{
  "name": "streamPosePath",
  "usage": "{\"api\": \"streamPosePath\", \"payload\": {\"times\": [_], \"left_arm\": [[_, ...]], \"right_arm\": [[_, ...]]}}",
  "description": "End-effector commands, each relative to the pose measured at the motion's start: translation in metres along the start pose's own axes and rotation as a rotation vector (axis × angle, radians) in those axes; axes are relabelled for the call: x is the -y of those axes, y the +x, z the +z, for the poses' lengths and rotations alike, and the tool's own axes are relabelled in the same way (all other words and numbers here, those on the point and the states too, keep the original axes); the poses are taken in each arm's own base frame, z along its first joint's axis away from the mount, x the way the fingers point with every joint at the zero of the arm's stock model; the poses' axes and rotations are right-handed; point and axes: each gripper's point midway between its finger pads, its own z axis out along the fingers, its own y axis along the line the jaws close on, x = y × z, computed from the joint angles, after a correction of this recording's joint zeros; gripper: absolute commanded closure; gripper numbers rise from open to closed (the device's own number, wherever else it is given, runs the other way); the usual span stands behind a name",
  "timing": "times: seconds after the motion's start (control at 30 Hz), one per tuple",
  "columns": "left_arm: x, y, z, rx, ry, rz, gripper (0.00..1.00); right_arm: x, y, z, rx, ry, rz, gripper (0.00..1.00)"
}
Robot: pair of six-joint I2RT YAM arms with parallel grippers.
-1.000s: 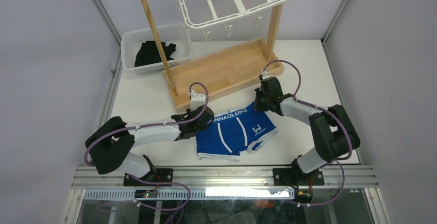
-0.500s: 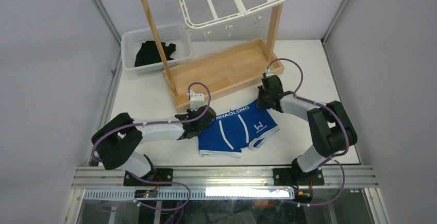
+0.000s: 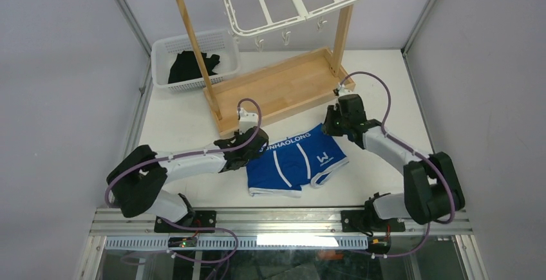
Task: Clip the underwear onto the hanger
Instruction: Flatten out the underwear at the center of the board, then pick up the hanger from the clothesline.
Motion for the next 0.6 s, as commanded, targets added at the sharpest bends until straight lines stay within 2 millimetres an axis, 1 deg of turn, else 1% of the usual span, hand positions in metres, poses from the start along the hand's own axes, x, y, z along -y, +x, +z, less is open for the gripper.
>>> {"api": "streamPosePath", "payload": {"times": [0.0,0.03,0.1,0.2,0.23,0.33,0.43,0.57], "left_arm": [[0.028,-0.073,-0.043,0.161,0.17,-0.044,0.73],[0.029,-0.079,-0.049,0.177,0.184,-0.05,0.71],[0.029,-0.086,-0.058,0.2,0.206,-0.071,0.71],[0.026,-0.096,-0.071,0.233,0.232,-0.116,0.71],[0.025,-0.099,-0.076,0.244,0.241,-0.129,0.71],[0.022,-0.112,-0.089,0.281,0.267,-0.157,0.7],[0.014,-0.117,-0.092,0.3,0.259,-0.165,0.7],[0.008,-0.113,-0.089,0.295,0.245,-0.159,0.7]], "right_arm": [[-0.042,-0.033,-0.039,0.138,-0.222,-0.087,0.77],[-0.045,-0.034,-0.046,0.15,-0.239,-0.094,0.76],[-0.05,-0.04,-0.058,0.192,-0.267,-0.1,0.73],[-0.059,-0.058,-0.084,0.295,-0.306,-0.112,0.67],[-0.063,-0.066,-0.094,0.338,-0.319,-0.119,0.64],[-0.075,-0.092,-0.128,0.471,-0.362,-0.17,0.5],[-0.093,-0.121,-0.168,0.606,-0.428,-0.253,0.47],[-0.115,-0.167,-0.225,0.764,-0.465,-0.332,0.46]]}}
